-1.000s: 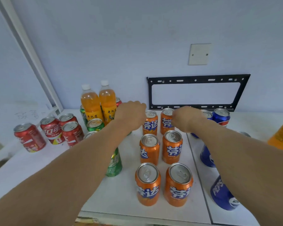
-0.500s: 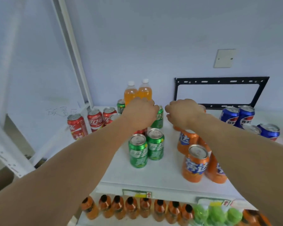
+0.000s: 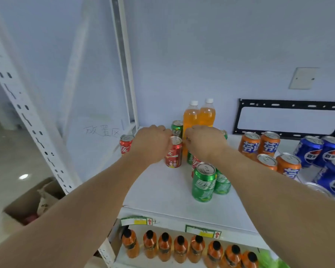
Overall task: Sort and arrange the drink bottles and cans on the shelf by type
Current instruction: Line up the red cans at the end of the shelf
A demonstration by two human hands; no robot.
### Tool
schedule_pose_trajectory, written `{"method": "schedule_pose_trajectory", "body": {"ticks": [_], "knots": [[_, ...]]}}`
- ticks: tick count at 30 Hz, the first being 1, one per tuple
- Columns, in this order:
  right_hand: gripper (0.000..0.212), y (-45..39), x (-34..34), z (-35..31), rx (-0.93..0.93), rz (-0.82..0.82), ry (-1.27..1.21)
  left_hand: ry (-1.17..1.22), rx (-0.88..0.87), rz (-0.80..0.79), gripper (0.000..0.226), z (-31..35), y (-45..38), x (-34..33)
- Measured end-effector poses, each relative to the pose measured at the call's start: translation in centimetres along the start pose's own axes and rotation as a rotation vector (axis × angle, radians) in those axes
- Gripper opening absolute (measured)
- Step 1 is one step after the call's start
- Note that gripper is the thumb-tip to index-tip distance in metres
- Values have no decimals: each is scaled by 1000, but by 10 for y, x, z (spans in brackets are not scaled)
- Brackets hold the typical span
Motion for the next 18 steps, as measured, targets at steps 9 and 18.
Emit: {"method": "schedule_pose_trajectory", "body": {"ticks": [9,18], "knots": [[41,-48,-46,-52,-222,-12,-357,271,390,39,34,-70,35,-56],[72,-86,-99,-68,-242,-186,-290,728,938,17,85,-123,66,-121]]}}
Point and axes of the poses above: each hand's wrist, its own y-axis away from the middle knuckle, its own x-axis out of the back of the hand, z = x × y, the point moved 4 cm from there along -y, towards the middle knuckle, and after that the axes turned 13 degrees about z, right-handed, at the moved point
